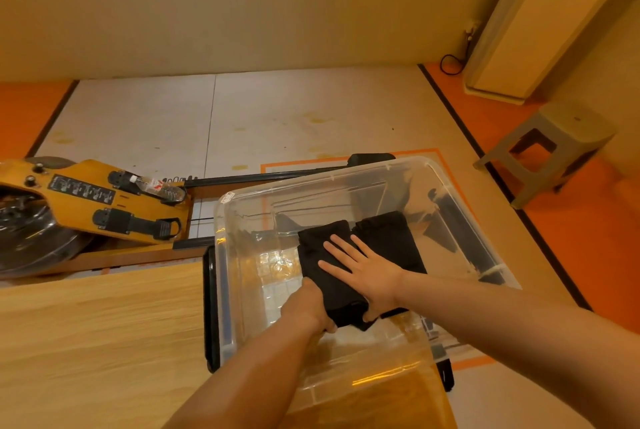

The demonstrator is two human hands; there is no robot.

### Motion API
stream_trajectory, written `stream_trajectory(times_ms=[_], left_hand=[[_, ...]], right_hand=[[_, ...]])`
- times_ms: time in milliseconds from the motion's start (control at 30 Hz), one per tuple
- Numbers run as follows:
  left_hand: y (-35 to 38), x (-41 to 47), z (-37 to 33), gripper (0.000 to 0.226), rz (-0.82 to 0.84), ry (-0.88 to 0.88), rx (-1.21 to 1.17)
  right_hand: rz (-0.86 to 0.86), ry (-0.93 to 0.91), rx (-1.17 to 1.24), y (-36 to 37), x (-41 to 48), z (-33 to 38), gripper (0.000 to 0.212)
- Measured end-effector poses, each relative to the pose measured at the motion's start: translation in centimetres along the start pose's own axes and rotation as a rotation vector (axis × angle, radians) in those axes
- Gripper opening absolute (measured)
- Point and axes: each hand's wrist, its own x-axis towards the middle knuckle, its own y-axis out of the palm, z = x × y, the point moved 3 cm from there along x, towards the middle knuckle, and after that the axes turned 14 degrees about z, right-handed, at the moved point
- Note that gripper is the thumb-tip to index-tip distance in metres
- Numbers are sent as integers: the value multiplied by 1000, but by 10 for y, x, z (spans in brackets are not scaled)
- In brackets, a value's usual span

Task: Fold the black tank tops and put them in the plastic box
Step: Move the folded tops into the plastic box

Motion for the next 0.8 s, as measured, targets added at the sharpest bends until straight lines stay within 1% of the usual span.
stream_trajectory(times_ms=[100, 200, 267, 333, 400, 433, 500, 567, 633, 700, 800], left_hand=[[-2, -2, -3, 89, -17, 13, -23], [-1, -6, -5, 96, 29, -2, -33], [-4, -14, -8, 110, 6, -7, 13], [-13, -25, -11, 129, -97, 1, 91], [-18, -33, -13, 136, -170, 35, 146], [-19, -36, -14, 135, -182, 62, 186], [-17, -36, -14, 124, -152, 105, 320], [-13, -34, -11, 110, -78, 92, 465], [-12, -32, -10, 103, -45, 56, 541], [-18, -39, -17, 100, -80, 56, 598], [-31, -70, -26, 91, -145, 113, 631]], right_hand=[[-2, 7, 11, 0, 2, -2, 131], [-13, -8, 9, 0, 0, -2, 130], [-16, -22, 14, -2, -2, -4, 130], [-21, -37, 20, -4, -5, -6, 131], [-21, -52, 35, -5, -8, -7, 131], [-21, -53, 46, -4, -10, -7, 130], [-6, -45, 62, -3, -15, -8, 128], [37, -33, 89, -4, -23, -10, 124], [38, -6, 194, -11, -35, -11, 117], [-67, 19, 321, -26, -56, -12, 107], [-270, 75, 463, -48, -100, -13, 97]])
